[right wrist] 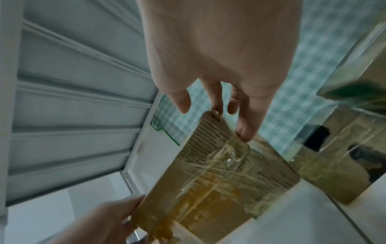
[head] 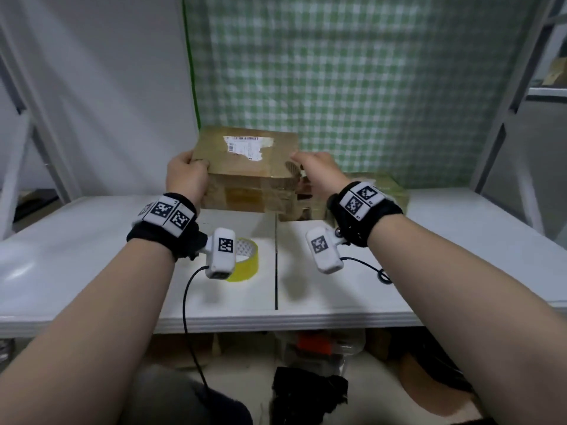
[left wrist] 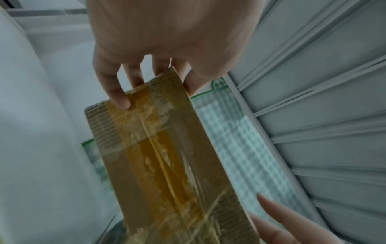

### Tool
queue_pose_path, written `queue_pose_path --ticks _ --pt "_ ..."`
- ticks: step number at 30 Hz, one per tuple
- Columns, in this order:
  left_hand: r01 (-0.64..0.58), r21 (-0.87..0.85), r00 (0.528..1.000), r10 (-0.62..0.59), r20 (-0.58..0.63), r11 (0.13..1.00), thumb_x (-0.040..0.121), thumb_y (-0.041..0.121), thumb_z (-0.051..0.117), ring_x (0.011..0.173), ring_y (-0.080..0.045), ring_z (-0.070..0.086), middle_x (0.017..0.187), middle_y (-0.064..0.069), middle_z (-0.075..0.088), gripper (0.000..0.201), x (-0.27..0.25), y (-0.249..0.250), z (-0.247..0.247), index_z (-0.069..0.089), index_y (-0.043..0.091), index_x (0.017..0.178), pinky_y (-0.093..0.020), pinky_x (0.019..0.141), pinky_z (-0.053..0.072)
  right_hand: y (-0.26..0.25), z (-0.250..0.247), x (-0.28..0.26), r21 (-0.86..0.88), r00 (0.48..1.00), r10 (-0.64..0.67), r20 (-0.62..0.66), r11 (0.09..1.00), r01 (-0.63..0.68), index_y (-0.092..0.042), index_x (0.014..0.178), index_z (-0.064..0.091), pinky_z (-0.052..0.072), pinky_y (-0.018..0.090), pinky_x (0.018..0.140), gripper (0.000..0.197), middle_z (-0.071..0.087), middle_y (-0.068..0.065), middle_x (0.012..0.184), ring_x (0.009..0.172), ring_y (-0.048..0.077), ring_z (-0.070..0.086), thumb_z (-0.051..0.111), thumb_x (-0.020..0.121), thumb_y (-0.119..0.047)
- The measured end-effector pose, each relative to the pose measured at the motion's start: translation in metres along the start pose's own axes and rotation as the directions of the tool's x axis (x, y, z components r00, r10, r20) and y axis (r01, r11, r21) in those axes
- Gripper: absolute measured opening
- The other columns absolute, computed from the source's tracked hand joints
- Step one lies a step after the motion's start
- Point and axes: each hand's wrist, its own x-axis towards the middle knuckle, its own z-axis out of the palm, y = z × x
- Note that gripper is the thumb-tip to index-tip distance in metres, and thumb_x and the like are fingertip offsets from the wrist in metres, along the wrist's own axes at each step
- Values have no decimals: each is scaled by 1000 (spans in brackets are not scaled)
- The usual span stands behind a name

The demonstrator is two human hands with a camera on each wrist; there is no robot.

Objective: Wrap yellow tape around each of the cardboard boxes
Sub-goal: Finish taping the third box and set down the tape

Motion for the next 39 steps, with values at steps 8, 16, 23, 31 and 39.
queue_pose_path --ticks 8,16,23,31,39 --pt "111 84 994 -110 -18 990 96 4 44 70 -24 64 89 -5 66 29 54 -59 -10 66 11 114 -25 49 51 36 59 41 61 995 24 94 998 -30 -18 146 51 48 44 107 53 55 -2 136 117 18 54 56 101 -46" --pt "239 194 966 -254 55 952 97 3 48 92 -32 62 119 -16 60 57 71 -97 7 36 8 152 -45 88 57 79 59 61 22 970 162 184 985 -169 -22 151 43 42 50 114 66 45 3 153 136 26 48 57 97 -57" --pt "264 458 954 -301 6 849 76 29 69 130 -39 50 147 -19 45 86 59 -90 16 32 10 151 -50 110 45 73 10 31 -322 993 46 107 947 -10 -21 138 54 55 33 76 44 58 -3 128 109 22 62 63 97 -35" --pt "54 801 790 -516 331 596 99 31 65 137 -34 45 150 -15 46 55 -40 -74 50 48 4 144 -40 111 41 84 -76 -40 -726 996 83 36 687 -31 -7 109 75 53 35 82 34 74 11 110 98 26 67 68 94 -37" --pt "-82 728 806 -384 451 681 88 39 77 132 -29 51 147 -10 51 65 -87 -94 101 56 9 141 -34 104 47 144 -132 -65 -885 917 347 -196 340 -317 -23 99 64 27 48 100 63 63 8 119 121 32 49 63 66 -76"
